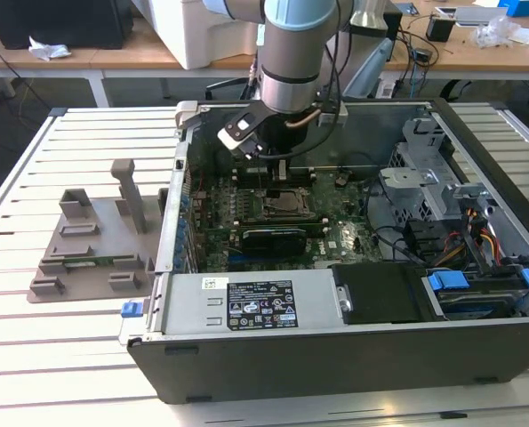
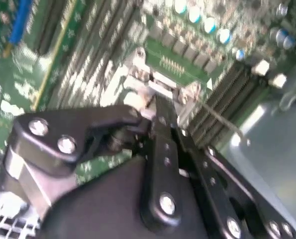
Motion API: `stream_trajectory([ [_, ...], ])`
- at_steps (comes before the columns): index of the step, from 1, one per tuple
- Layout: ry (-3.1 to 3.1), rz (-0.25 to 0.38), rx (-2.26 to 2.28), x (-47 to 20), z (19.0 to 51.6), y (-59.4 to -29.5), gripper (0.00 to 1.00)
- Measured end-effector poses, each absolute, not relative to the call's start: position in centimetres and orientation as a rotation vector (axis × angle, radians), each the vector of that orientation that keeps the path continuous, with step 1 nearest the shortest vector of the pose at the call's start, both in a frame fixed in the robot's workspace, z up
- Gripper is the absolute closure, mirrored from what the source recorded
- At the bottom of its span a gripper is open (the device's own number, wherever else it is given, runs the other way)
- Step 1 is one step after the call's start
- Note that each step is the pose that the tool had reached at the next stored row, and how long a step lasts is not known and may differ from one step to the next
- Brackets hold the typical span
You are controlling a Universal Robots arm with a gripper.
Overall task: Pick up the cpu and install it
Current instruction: 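Close the cpu cover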
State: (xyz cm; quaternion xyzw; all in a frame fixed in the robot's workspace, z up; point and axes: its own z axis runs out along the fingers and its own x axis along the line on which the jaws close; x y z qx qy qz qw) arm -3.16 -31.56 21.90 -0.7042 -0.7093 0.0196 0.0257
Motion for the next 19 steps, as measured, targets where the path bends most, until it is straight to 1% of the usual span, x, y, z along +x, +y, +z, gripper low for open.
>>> stream_trajectory([
  [3,-2.182,0.083,-2.165,-1.3,21.9,-31.8,0.89],
  [6,-2.18,0.089,-2.161,-0.4,22.1,-31.9,0.89],
  [9,-2.18,0.088,-2.16,-0.4,23.2,-31.9,0.89],
  [15,-2.18,0.088,-2.16,-0.4,26.9,-31.9,0.89],
  [19,-2.18,0.088,-2.16,-0.4,28.1,-31.9,0.89],
])
